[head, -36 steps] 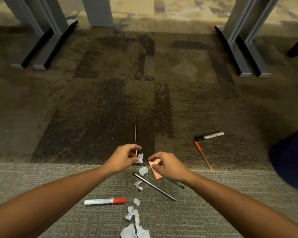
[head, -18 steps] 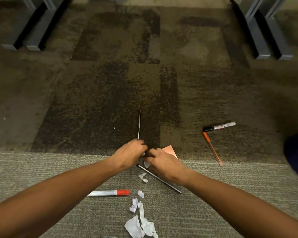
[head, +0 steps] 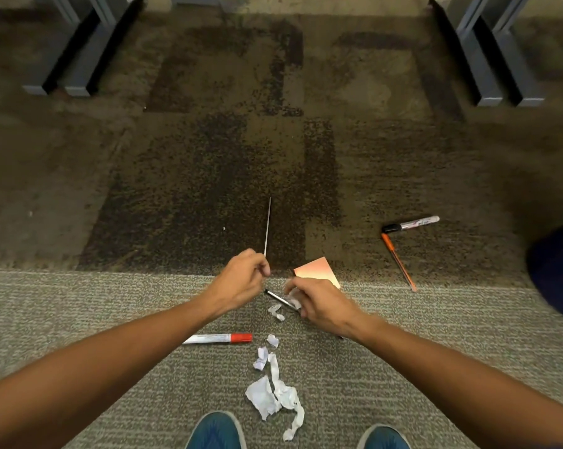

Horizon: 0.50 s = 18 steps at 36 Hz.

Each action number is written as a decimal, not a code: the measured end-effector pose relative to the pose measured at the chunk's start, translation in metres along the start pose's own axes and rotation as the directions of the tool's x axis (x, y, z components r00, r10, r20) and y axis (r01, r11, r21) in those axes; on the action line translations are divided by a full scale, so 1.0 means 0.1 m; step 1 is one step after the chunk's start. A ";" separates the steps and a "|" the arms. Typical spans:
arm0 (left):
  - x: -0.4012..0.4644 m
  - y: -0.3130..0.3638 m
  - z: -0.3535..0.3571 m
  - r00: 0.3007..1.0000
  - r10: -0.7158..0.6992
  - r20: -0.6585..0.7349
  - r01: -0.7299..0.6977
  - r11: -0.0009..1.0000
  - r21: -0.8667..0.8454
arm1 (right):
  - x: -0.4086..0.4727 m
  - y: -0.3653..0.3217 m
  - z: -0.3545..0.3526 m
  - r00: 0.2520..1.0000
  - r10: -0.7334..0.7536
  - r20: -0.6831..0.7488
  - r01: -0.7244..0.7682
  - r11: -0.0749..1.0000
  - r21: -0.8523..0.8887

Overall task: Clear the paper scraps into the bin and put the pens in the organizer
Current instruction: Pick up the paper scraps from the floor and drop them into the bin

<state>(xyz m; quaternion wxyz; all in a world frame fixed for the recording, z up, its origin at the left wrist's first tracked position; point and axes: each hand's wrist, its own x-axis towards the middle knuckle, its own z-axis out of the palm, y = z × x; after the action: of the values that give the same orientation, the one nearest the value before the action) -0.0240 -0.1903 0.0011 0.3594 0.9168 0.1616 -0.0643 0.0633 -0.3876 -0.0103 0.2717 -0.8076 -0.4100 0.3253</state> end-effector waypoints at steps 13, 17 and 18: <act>-1.12 -0.17 0.31 0.969 -0.180 0.168 0.222 0.934 -0.280 | -0.58 -0.06 0.33 0.986 -0.062 0.154 0.077 0.993 -0.092; -1.43 -0.24 0.52 0.953 -0.133 0.274 0.162 0.983 -0.086 | -0.73 -0.08 0.45 0.959 -0.141 0.246 0.198 0.953 -0.228; -1.50 -0.26 0.58 0.953 -0.129 0.275 0.151 0.987 -0.058 | -0.76 -0.09 0.49 0.952 -0.151 0.265 0.219 0.944 -0.248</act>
<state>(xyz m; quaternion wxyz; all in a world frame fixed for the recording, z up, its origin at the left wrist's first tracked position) -0.1739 -0.2494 -0.0227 0.4081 0.8710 0.1780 -0.2078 -0.0117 -0.4382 -0.0122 0.1348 -0.7491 -0.5557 0.3344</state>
